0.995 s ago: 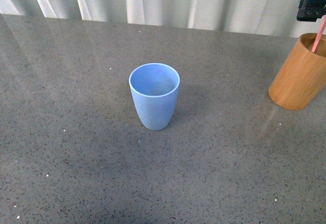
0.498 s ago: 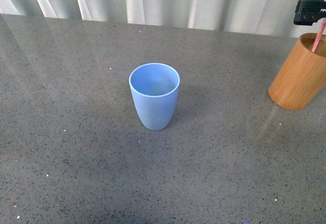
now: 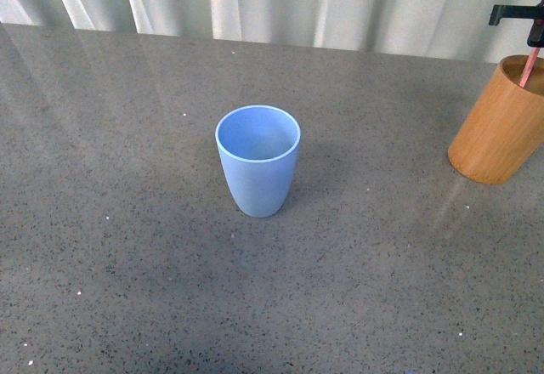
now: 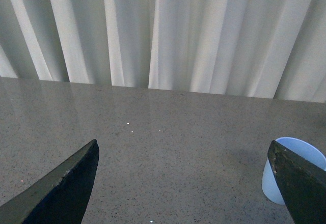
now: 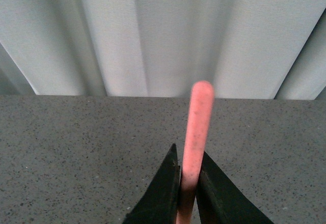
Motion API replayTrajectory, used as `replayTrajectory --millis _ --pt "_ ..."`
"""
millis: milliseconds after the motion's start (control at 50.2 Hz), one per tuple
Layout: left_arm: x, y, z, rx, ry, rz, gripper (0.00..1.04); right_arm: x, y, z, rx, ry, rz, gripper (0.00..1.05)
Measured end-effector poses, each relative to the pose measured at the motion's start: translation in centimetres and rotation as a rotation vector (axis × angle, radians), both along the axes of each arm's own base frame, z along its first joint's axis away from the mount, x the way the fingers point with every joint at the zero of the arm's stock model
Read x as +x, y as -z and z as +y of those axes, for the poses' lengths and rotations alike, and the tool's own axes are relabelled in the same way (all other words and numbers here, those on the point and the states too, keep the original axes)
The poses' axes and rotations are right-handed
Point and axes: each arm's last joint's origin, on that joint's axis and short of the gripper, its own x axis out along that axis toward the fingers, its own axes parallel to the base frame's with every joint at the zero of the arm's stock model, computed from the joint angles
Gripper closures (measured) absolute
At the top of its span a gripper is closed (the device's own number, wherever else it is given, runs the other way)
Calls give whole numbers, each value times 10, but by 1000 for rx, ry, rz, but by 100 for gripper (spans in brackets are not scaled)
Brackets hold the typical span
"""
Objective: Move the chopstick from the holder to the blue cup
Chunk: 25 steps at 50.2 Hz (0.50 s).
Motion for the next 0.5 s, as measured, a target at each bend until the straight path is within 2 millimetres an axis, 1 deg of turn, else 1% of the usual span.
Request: replayTrajectory --millis 20,60,259,378,498 --pt "0 0 0 0 0 0 7 -1 1 0 9 -5 1 99" --pt "0 0 0 0 0 0 7 -2 0 1 12 -10 -3 102" --pt "0 0 0 0 0 0 7 -15 -7 6 11 -22 -29 102" --pt "0 0 0 0 0 0 7 -24 -22 11 -9 -36 -88 102" --pt "0 0 0 0 0 0 7 -35 -46 20 -49 -60 -201 102"
